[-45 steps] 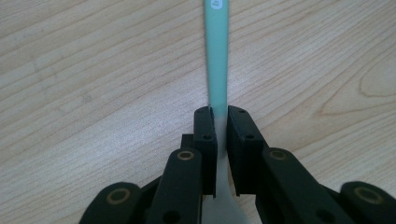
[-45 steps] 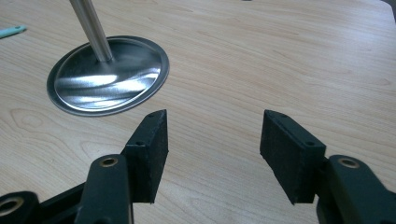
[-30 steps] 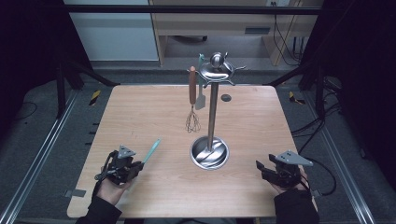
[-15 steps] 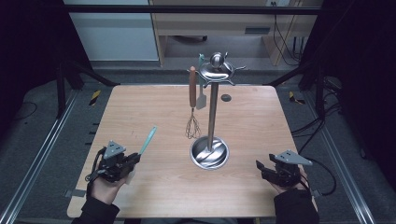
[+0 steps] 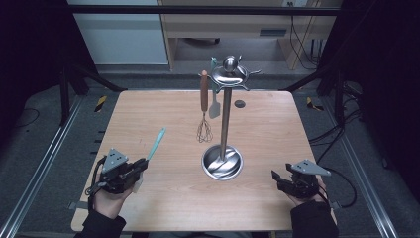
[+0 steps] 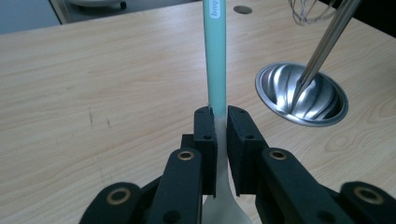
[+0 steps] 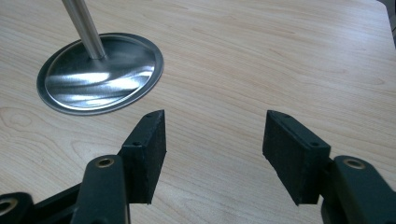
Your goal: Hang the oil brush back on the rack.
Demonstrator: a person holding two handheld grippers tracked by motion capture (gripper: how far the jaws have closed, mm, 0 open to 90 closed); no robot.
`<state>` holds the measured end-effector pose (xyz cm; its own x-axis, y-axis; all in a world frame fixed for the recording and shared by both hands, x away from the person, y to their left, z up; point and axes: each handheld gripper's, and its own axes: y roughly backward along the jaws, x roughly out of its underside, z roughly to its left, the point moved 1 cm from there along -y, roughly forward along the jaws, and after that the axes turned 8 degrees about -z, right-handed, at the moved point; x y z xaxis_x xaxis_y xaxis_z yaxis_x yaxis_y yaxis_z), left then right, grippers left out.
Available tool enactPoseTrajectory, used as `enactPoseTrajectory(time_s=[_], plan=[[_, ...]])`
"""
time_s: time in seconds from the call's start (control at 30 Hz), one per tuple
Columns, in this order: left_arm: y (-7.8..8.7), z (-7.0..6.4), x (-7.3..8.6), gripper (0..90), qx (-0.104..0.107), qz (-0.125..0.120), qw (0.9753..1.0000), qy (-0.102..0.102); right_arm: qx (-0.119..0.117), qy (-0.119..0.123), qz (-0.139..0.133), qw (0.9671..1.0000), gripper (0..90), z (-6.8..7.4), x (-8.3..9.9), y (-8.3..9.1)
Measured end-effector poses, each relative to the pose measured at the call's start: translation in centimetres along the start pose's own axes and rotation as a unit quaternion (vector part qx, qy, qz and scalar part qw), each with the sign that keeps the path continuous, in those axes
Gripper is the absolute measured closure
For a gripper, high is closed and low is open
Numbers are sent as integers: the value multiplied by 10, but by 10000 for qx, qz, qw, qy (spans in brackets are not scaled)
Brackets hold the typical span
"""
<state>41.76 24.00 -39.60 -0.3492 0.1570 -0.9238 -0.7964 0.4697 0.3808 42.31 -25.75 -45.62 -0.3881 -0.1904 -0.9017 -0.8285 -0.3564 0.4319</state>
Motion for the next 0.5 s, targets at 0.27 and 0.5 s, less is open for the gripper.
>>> enactPoseTrajectory(time_s=[0.27,0.5], plan=[[7,-5,-10,821,81,-243,9997,-33,-5,42,3,10000,393,-1,1,-1],[11,-9,-17,821,113,-417,9991,-27,-16,30,7,10000,390,-2,1,-2]])
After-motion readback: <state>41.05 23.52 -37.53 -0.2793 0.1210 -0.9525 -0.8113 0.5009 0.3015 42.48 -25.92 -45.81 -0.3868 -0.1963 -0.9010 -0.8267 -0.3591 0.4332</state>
